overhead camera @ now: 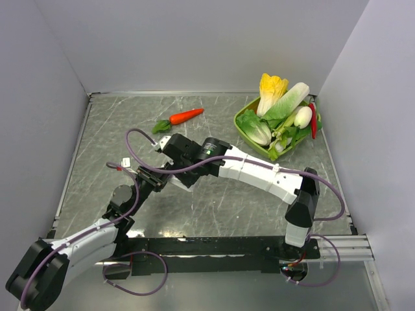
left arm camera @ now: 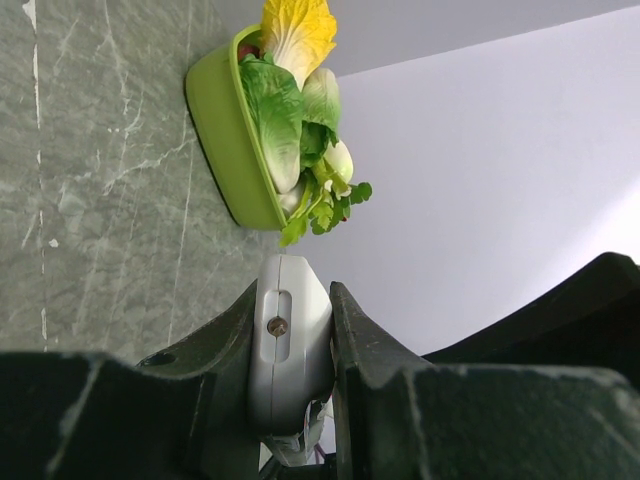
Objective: Load the batteries into the remote control
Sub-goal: Load the battery cover into the remote control.
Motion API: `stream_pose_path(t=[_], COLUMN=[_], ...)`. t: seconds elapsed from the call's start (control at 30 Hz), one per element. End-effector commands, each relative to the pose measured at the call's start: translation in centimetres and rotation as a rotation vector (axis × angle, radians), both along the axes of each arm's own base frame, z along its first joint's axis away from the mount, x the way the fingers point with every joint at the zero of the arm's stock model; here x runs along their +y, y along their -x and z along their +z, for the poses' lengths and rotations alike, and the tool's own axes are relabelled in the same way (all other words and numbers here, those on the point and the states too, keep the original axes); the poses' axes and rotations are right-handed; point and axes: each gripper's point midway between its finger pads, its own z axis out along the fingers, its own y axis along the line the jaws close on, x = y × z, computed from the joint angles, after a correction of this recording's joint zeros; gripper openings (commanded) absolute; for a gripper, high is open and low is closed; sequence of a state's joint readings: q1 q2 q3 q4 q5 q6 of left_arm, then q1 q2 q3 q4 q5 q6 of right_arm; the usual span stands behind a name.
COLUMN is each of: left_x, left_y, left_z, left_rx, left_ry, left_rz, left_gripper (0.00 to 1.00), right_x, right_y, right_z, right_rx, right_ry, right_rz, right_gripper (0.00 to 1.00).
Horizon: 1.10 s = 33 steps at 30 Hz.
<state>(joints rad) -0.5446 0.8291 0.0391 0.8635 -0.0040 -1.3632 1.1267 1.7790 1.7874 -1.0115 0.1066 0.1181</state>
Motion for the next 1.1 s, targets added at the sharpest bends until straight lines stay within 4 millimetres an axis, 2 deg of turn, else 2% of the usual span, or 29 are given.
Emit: stream_pose_path(t=[0.0,0.27,0.6,0.87,1.07], left_x=[0.9,0.7,0.5,-0.6,-1.0], left_y=[2.5,2.6,2.8,3.0,3.2], left_z=[-5.2,-4.7,-4.4,-2.9,-2.6], left_rx=[0.040,0.005,-0.030,-0.108,-0.114], left_ry=[-0.066,-0.085,-0.114,-0.149,-0.153], left_rz=[-0.027,-0.036,-0.042,-0.077,-0.087], left_gripper=[0.01,0.01,0.01,0.01,0.01], right_x=[0.2,0.1,-0.3,-0.3,-0.3], right_y=[-0.3,0.6,-0.4,-0.5,-0.6], right_z=[0.9,0.7,2.2,2.7,3.1], right_rx=[0.015,0.084,0.050,0.053,0.026], right_ry=[0.006,0.036,-0.035,-0.071,-0.100], right_rz=[-0.009,-0.014,-0.083,-0.098,-0.086], right_gripper=[0.00,0.00,0.00,0.00,0.00])
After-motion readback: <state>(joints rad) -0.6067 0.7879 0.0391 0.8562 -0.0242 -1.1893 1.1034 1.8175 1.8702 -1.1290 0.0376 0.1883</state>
